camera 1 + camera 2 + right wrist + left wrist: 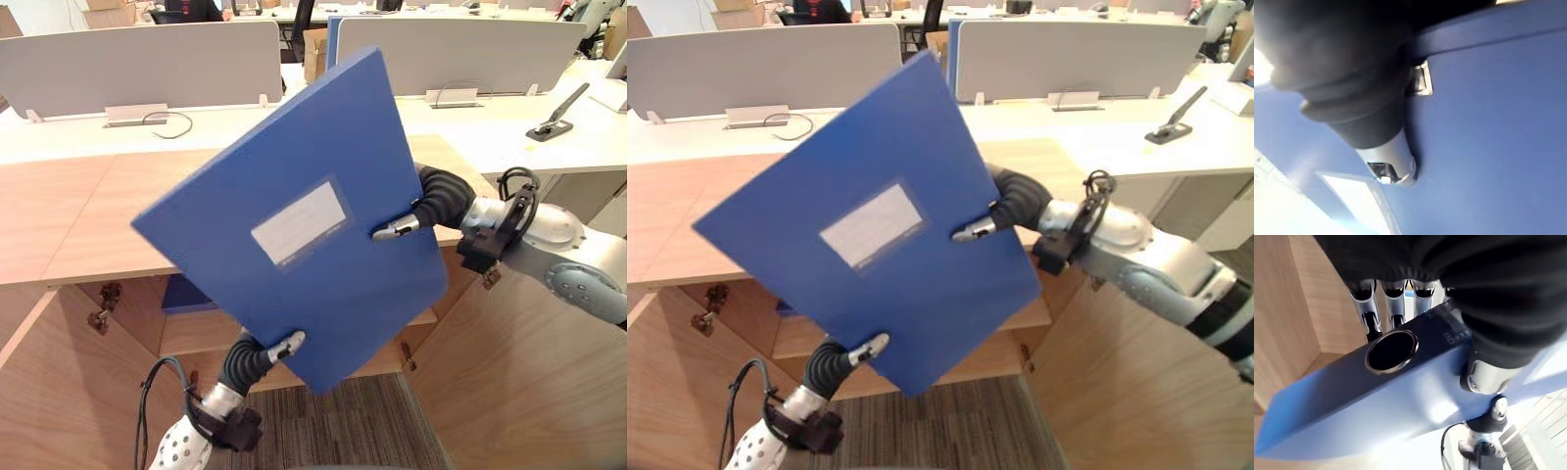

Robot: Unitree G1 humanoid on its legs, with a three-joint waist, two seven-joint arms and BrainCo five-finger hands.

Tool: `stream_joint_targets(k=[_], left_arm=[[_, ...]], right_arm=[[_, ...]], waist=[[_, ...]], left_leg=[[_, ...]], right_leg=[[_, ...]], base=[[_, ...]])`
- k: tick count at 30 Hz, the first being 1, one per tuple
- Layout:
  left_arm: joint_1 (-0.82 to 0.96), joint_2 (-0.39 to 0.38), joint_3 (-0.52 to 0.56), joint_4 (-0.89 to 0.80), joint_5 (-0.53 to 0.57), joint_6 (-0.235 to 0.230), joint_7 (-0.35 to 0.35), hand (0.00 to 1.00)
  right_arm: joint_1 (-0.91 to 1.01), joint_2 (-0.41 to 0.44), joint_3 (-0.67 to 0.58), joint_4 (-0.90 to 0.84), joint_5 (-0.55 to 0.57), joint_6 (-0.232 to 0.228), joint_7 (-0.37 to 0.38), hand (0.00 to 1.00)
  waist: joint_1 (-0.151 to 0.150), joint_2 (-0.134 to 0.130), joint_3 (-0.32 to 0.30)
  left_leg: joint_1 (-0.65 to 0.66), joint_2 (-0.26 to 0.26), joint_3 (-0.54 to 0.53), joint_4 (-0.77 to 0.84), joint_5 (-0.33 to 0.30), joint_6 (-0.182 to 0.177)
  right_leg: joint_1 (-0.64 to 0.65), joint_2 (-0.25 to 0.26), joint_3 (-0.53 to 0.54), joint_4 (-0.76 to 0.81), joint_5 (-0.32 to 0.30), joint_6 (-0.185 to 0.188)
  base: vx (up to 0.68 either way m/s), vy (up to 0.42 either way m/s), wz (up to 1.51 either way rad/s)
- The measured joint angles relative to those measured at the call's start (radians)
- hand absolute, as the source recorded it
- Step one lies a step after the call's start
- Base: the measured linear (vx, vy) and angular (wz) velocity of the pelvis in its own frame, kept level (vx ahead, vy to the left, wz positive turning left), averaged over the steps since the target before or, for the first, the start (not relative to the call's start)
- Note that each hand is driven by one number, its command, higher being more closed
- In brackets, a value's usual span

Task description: Walk over to the cabinet, pick up the folder, carry it to the office cabinet, place the folder inside the office cabinet, then close the office cabinet door

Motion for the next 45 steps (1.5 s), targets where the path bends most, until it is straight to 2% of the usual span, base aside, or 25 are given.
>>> stream_joint_targets(k=[1, 5, 7, 8, 14, 19, 22, 24, 26, 27, 28, 30, 32, 35, 41, 43, 45], left_arm=[[-0.005, 0.01, -0.019, 0.009, 0.007, 0.004, -0.015, 0.0], [-0.049, 0.044, -0.12, 0.062, 0.005, 0.034, -0.174, 0.0], [-0.076, 0.036, -0.146, 0.101, -0.072, 0.049, -0.227, 0.0], [-0.085, 0.02, -0.148, 0.143, -0.149, 0.066, -0.255, 0.0], [-0.092, -0.044, -0.159, 0.299, -0.256, 0.094, -0.285, 0.0], [-0.088, -0.139, -0.152, 0.547, -0.341, 0.152, -0.296, 0.0], [-0.072, -0.2, -0.066, 0.754, -0.339, 0.184, -0.278, 0.0], [-0.061, -0.23, -0.006, 0.855, -0.313, 0.194, -0.265, 0.0], [-0.06, -0.282, 0.078, 0.99, -0.285, 0.2, -0.253, 0.0], [-0.077, -0.333, 0.179, 1.071, -0.28, 0.203, -0.238, 0.0], [-0.089, -0.35, 0.221, 1.111, -0.277, 0.202, -0.232, 0.0], [-0.125, -0.411, 0.398, 1.293, -0.254, 0.203, -0.182, 0.0], [-0.13, -0.428, 0.525, 1.386, -0.244, 0.206, -0.144, 0.0], [-0.119, -0.427, 0.585, 1.445, -0.209, 0.213, -0.113, 0.0], [-0.056, -0.45, 0.71, 1.509, -0.219, 0.238, -0.096, 0.0], [-0.045, -0.459, 0.738, 1.509, -0.219, 0.24, -0.096, 0.0], [-0.043, -0.463, 0.752, 1.512, -0.217, 0.239, -0.096, 0.0]], right_arm=[[-0.001, 0.0, 0.0, -0.003, -0.008, 0.0, 0.007, 1.0], [0.006, 0.009, -0.002, -0.028, -0.055, 0.0, 0.051, 1.0], [0.032, 0.02, -0.01, -0.027, -0.059, 0.0, 0.059, 1.0], [0.053, 0.039, -0.01, -0.023, -0.063, 0.001, 0.055, 1.0], [0.113, 0.089, -0.022, -0.003, -0.063, 0.003, 0.043, 1.0], [0.239, 0.141, -0.146, 0.015, -0.044, 0.002, 0.037, 1.0], [0.293, 0.175, -0.235, 0.003, 0.007, 0.001, 0.046, 1.0], [0.332, 0.212, -0.299, 0.007, -0.007, 0.0, 0.043, 1.0], [0.367, 0.287, -0.396, 0.022, -0.059, -0.002, 0.022, 1.0], [0.387, 0.363, -0.476, 0.033, -0.103, -0.006, -0.004, 1.0], [0.39, 0.392, -0.503, 0.036, -0.116, -0.009, -0.014, 1.0], [0.392, 0.5, -0.584, 0.033, -0.213, -0.021, -0.057, 1.0], [0.392, 0.533, -0.613, 0.029, -0.278, -0.035, -0.075, 1.0], [0.393, 0.552, -0.614, 0.026, -0.342, -0.036, -0.084, 1.0], [0.393, 0.622, -0.639, -0.042, -0.525, -0.038, -0.096, 1.0], [0.394, 0.657, -0.638, -0.089, -0.599, -0.042, -0.1, 1.0], [0.395, 0.682, -0.6, -0.152, -0.728, -0.06, -0.101, 1.0]], waist=[[0.0, 0.0, -0.001], [0.002, 0.0, -0.002], [0.006, 0.0, -0.005], [0.006, 0.0, -0.005], [0.008, -0.002, -0.006], [0.01, -0.002, -0.006], [0.005, -0.009, -0.007], [0.004, -0.015, -0.01], [0.002, -0.023, -0.012], [0.0, -0.029, -0.013], [0.0, -0.028, -0.015], [-0.007, -0.029, -0.023], [-0.012, -0.032, -0.026], [-0.013, -0.036, -0.029], [-0.02, -0.05, -0.035], [-0.021, -0.052, -0.034], [-0.022, -0.054, -0.035]], left_leg=[[0.0, 0.0, 0.0, 0.0, 0.0, 0.0], [0.0, -0.001, 0.001, -0.008, 0.006, -0.001], [0.0, -0.001, 0.001, -0.018, 0.013, -0.003], [0.001, -0.001, 0.001, -0.027, 0.02, -0.004], [0.003, -0.005, 0.001, -0.035, 0.028, -0.002], [0.017, -0.007, 0.002, -0.069, 0.048, -0.002], [0.016, -0.006, 0.002, -0.087, 0.058, 0.001], [0.016, -0.006, 0.002, -0.087, 0.059, 0.002], [0.015, -0.007, 0.001, -0.087, 0.06, 0.004], [0.015, -0.006, 0.001, -0.087, 0.06, 0.004], [0.015, -0.006, 0.001, -0.087, 0.061, 0.005], [0.016, -0.006, 0.001, -0.087, 0.061, 0.005], [0.016, -0.006, -0.002, -0.087, 0.062, 0.006], [0.018, -0.006, -0.003, -0.087, 0.063, 0.008], [0.017, -0.007, -0.013, -0.088, 0.067, 0.008], [0.016, -0.007, -0.018, -0.088, 0.07, 0.009], [0.013, -0.007, -0.029, -0.088, 0.074, 0.007]], right_leg=[[0.0, 0.0, 0.0, 0.0, 0.0, 0.0], [-0.005, 0.0, 0.0, 0.001, 0.0, 0.0], [-0.012, 0.0, 0.0, 0.005, 0.0, 0.0], [-0.019, 0.001, 0.0, 0.012, 0.0, 0.0], [-0.024, -0.002, 0.0, 0.02, 0.0, 0.0], [-0.027, -0.001, 0.001, 0.022, 0.0, 0.001], [-0.036, 0.001, 0.002, 0.017, -0.001, 0.001], [-0.035, 0.001, 0.002, 0.016, -0.001, 0.001], [-0.035, 0.001, 0.001, 0.015, -0.001, 0.001], [-0.036, 0.002, 0.002, 0.015, -0.001, 0.0], [-0.036, 0.002, 0.001, 0.015, -0.001, 0.0], [-0.034, 0.001, 0.001, 0.014, -0.001, 0.0], [-0.032, 0.002, -0.001, 0.013, -0.001, 0.0], [-0.029, 0.002, -0.002, 0.013, -0.001, 0.0], [-0.026, 0.001, -0.01, 0.014, -0.001, 0.0], [-0.025, 0.001, -0.017, 0.015, -0.001, 0.0], [-0.023, 0.001, -0.026, 0.014, -0.001, 0.0]], base=[[0.0, 0.0, 0.0], [0.0, 0.0, 0.0], [0.0, 0.0, 0.0], [0.0, 0.0, 0.0], [-0.01, 0.003, 0.0], [-0.03, 0.011, 0.0], [-0.01, 0.002, 0.0], [0.0, 0.0, 0.0], [0.0, 0.0, 0.0], [0.0, 0.0, 0.0], [-0.03, 0.006, 0.0], [0.0, 0.0, 0.0], [0.0, 0.0, 0.0], [-0.01, 0.002, 0.01], [-0.03, 0.006, 0.04], [-0.04, 0.004, 0.08], [-0.04, 0.002, 0.11]])
